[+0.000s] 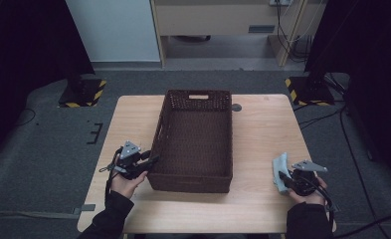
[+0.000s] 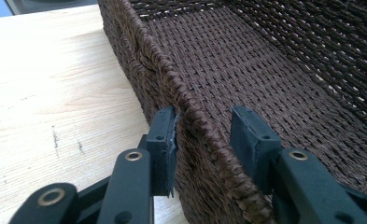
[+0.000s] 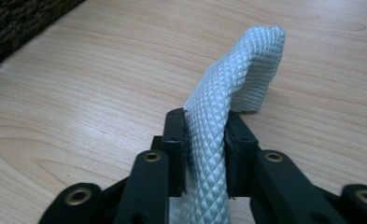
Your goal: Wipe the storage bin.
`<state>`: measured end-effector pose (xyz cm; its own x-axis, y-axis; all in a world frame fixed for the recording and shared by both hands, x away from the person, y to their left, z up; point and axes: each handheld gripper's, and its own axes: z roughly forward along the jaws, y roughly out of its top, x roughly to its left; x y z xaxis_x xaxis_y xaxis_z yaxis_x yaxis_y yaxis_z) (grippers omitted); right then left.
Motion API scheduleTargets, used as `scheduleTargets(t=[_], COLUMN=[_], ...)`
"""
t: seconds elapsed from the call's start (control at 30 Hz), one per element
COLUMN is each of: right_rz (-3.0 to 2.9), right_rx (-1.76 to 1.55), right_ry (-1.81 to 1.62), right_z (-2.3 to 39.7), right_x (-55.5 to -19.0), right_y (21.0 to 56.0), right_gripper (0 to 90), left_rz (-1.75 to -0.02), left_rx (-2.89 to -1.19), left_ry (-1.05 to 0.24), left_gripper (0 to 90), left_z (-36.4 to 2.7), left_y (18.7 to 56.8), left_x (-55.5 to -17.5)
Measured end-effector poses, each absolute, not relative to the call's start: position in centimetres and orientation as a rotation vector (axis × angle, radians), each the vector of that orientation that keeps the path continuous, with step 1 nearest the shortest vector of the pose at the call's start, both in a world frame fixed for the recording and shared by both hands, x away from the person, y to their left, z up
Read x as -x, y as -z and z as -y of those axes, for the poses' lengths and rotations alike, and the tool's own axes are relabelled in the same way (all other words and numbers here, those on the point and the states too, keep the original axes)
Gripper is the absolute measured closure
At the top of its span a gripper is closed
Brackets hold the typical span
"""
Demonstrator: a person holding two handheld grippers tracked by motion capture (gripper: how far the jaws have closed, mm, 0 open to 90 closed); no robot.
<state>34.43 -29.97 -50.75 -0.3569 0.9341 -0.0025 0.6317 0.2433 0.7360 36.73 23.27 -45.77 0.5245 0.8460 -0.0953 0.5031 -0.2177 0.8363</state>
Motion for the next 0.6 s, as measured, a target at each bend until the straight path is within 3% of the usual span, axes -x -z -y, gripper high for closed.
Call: scheduleTargets(t=[0.3,0.6], right_rz=[-1.934,-1.856], right_rx=[-1.381,-1.273], right_ry=[-1.006,-1.176], right_z=[30.0,28.1], right_x=[-34.1,-33.2], right_y=[49.2,45.7], right_gripper=[50.9,48.1], left_rz=[-1.11,-1.111], left_rx=[-1.876,-1.871], left_ry=[-0.484,-0.477], left_gripper=[58.7,58.0], left_z=[-23.3,-23.4], left_y=[45.8,45.8], left_x=[-36.8,-36.8])
